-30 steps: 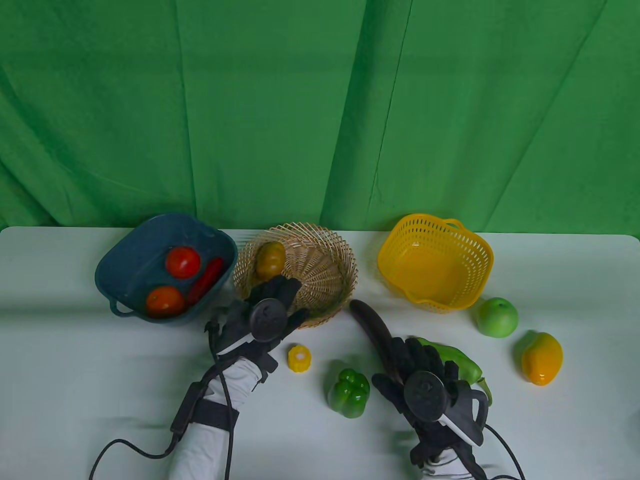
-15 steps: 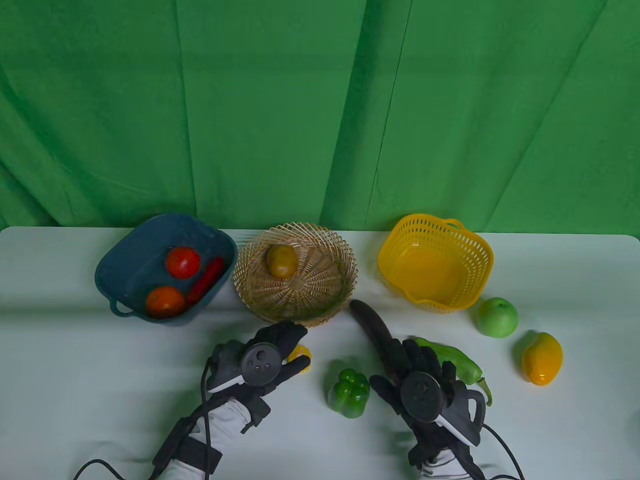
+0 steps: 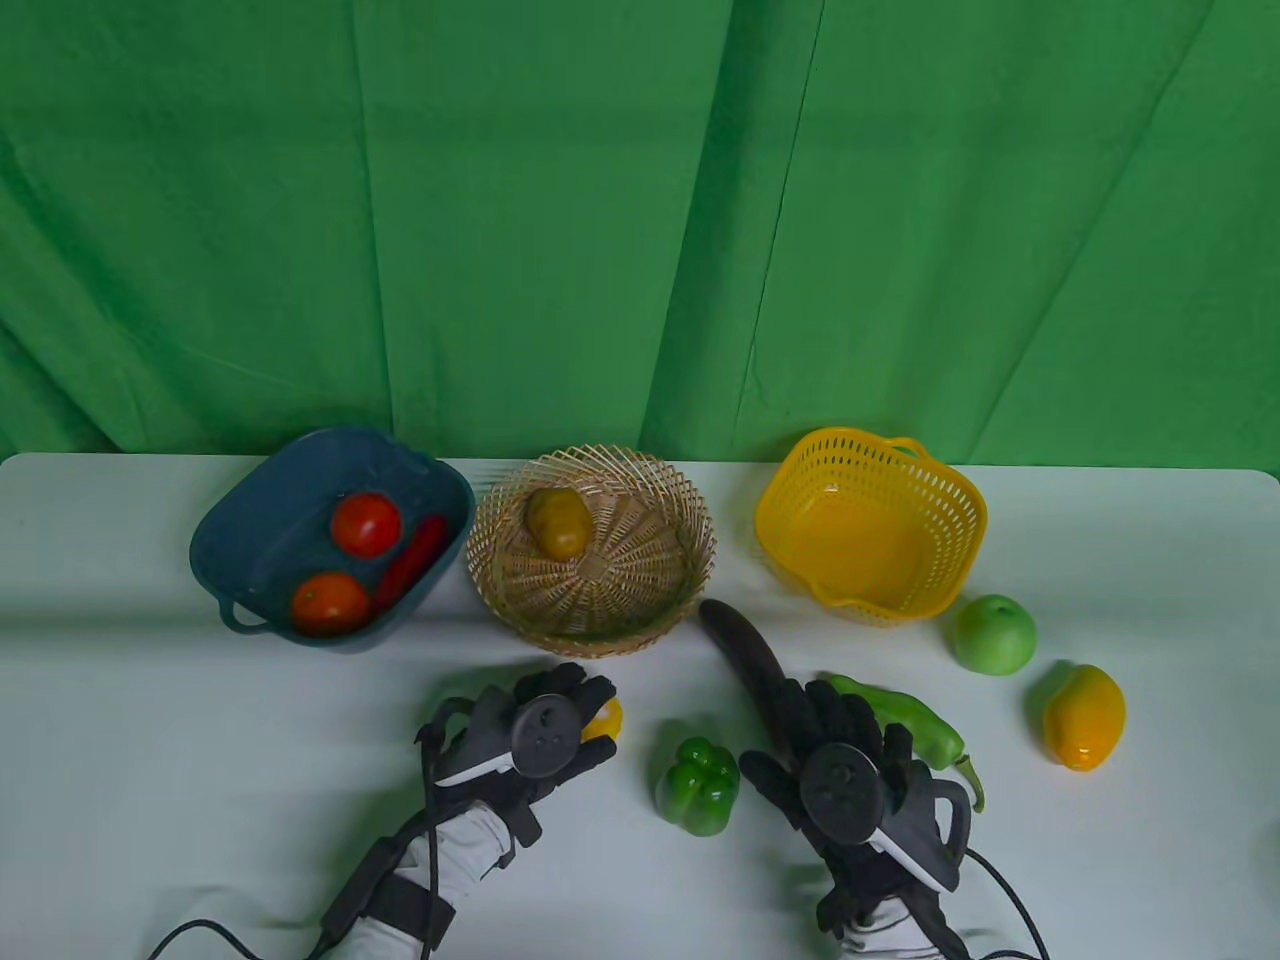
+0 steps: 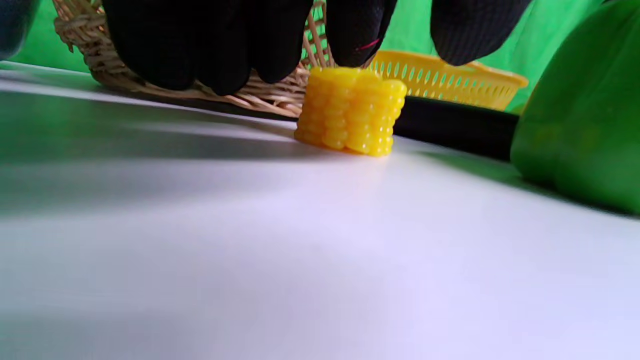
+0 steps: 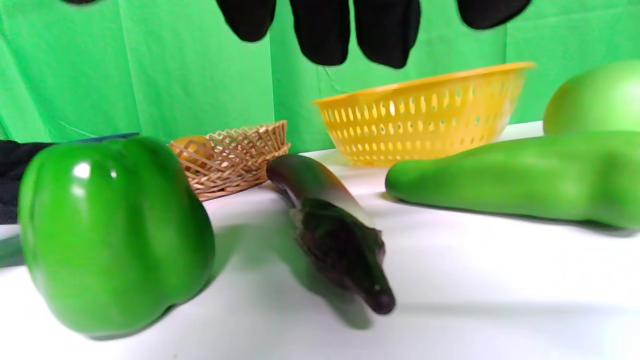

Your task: Place 10 objects into 3 containers, with green background

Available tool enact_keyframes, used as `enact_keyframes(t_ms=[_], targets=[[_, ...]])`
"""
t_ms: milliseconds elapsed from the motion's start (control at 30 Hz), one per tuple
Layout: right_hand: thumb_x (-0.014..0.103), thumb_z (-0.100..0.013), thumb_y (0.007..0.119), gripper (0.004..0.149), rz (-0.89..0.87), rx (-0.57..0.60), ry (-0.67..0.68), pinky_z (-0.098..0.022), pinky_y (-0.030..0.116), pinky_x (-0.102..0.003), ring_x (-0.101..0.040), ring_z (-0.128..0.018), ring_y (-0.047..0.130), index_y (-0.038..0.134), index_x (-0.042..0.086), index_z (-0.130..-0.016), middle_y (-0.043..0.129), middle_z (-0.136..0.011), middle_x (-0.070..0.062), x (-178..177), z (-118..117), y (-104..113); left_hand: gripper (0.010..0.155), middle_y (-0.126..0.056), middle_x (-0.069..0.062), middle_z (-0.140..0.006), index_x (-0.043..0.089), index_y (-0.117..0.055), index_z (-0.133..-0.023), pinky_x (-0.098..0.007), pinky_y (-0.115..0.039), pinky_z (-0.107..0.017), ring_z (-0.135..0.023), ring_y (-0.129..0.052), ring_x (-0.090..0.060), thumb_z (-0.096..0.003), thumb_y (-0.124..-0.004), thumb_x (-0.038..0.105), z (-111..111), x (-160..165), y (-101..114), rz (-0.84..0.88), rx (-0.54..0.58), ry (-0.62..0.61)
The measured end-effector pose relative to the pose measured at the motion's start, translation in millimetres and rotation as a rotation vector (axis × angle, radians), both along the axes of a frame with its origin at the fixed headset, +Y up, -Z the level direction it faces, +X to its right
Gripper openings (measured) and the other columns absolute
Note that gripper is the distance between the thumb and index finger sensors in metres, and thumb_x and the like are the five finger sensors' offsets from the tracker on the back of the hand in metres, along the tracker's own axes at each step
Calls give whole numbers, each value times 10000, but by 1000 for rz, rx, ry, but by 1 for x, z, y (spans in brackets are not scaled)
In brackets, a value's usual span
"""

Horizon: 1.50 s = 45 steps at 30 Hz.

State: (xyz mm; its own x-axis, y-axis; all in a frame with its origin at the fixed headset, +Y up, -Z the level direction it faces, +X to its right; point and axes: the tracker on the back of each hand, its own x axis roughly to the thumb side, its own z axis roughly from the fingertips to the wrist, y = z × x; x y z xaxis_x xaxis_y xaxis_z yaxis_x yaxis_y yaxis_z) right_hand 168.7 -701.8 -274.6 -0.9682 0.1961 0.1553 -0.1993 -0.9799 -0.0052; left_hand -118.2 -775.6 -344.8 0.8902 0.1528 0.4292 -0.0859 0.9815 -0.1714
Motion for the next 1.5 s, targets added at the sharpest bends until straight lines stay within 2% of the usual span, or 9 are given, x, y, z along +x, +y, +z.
enact_keyframes(t_ms=[100, 300, 567, 800, 1067, 1267, 1500], targets=[[698, -541, 514, 800, -1, 1, 0, -727, 398, -785, -517, -1087, 516, 407, 245, -1191, 505, -1237, -191, 0, 0, 0, 678, -652, -174, -1164, 305, -510, -1146, -571, -733, -635, -1004, -774, -419, -555, -666, 598, -3, 3, -2, -32, -26, 3], [697, -541, 515, 799, -1, 0, 0, -727, 400, -784, -519, -1086, 517, 409, 244, -1190, 507, -1236, -192, 0, 0, 0, 634, -621, -142, -1166, 287, -509, -1090, -526, -754, -638, -1006, -785, -371, -550, -723, 541, -9, 11, -3, -50, -28, 0], [697, -541, 515, 799, -4, 0, -4, -727, 400, -784, -517, -1086, 519, 409, 244, -1190, 507, -1236, -190, 1, 0, 0, 595, -735, -69, -1089, 262, -561, -1019, -424, -825, -598, -921, -895, -272, -521, -792, 491, -15, 20, -1, -69, 11, 2], [696, -542, 515, 797, -7, 2, -1, -726, 400, -785, -518, -1086, 517, 411, 243, -1190, 508, -1236, -190, 2, -1, 0, 612, -811, -101, -1041, 223, -617, -1009, -378, -865, -564, -816, -983, -258, -498, -811, 497, -17, 20, 0, -48, 50, -12], [697, -541, 515, 800, -15, 2, -9, -728, 400, -784, -519, -1085, 517, 410, 242, -1190, 505, -1237, -192, 4, -1, 1, 614, -864, -134, -996, 195, -666, -999, -372, -882, -529, -751, -1014, -265, -494, -802, 516, -14, 16, 3, 8, 23, -36], [697, -542, 515, 797, -21, 5, -12, -727, 401, -783, -518, -1085, 516, 409, 246, -1190, 503, -1237, -190, 6, -1, 1, 615, -854, -137, -1008, 191, -666, -1002, -372, -878, -531, -754, -1003, -272, -496, -799, 515, -6, 11, 18, 19, 60, -51], [697, -542, 515, 797, -35, 11, -13, -728, 399, -783, -520, -1085, 515, 408, 245, -1190, 504, -1237, -190, 8, -2, 1, 615, -832, -140, -1029, 196, -654, -1010, -378, -867, -548, -780, -982, -279, -500, -800, 509, -5, 0, 48, 48, 106, -31]])
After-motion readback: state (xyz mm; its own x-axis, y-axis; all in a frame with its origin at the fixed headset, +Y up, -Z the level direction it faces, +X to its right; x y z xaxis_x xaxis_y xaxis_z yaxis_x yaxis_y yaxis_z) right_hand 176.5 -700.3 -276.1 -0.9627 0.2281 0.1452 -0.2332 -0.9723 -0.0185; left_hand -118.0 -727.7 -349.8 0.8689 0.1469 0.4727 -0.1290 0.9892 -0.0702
